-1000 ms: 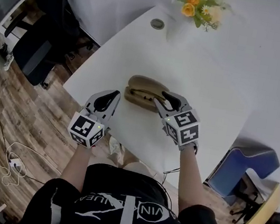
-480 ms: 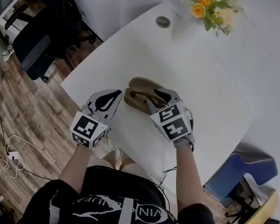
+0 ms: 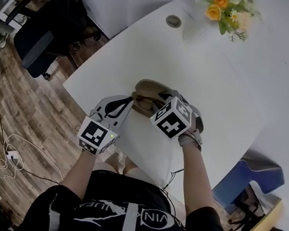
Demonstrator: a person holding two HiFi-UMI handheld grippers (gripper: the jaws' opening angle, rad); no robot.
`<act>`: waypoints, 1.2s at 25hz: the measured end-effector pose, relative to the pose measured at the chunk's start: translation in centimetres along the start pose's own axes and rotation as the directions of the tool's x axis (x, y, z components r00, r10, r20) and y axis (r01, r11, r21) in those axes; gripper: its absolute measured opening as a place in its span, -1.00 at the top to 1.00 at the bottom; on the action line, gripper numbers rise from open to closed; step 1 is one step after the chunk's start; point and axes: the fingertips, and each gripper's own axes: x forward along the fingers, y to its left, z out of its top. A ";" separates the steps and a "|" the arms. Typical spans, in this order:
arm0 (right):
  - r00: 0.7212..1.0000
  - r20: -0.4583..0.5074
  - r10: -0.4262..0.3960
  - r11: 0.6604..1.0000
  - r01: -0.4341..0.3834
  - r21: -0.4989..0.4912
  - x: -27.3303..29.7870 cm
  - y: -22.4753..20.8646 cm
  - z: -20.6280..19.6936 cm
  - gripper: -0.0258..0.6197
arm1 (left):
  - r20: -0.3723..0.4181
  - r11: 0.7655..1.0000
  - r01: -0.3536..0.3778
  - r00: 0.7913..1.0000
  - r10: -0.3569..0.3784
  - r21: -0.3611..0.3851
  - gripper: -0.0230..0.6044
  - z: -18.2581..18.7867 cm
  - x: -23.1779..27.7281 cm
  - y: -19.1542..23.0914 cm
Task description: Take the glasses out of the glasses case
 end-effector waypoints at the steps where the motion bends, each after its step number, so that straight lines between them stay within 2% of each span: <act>1: 1.000 -0.013 0.002 1.000 -0.002 -0.014 0.1 0.1 -0.1 0.55 | -0.004 1.000 0.003 1.000 -0.003 -0.001 0.88 -0.2 0.0 -0.1; 5: 0.999 -0.027 0.018 0.999 -0.019 -0.027 0.5 0.3 -0.1 0.58 | -0.008 1.000 0.006 1.000 -0.006 -0.020 0.88 -0.6 0.1 0.0; 11: 0.997 -0.054 0.050 0.999 -0.051 -0.018 1.3 0.8 -0.2 0.74 | 0.012 0.999 -0.009 1.000 0.010 -0.043 0.88 -0.6 -0.3 0.7; 18: 0.997 -0.053 0.049 0.998 -0.051 -0.033 1.4 1.1 -0.1 0.77 | 0.024 0.997 -0.031 0.999 0.033 -0.075 0.89 -0.5 -1.1 1.4; 23: 1.000 -0.024 -0.016 0.999 0.015 -0.044 0.7 0.7 0.2 0.80 | 0.025 0.997 -0.031 0.999 0.033 -0.074 0.89 -0.6 -1.7 1.4; 30: 0.993 0.061 -0.103 0.994 0.101 0.028 -1.5 -0.6 0.4 0.82 | 0.034 0.997 -0.019 0.999 0.022 -0.071 0.89 -0.1 -2.1 1.0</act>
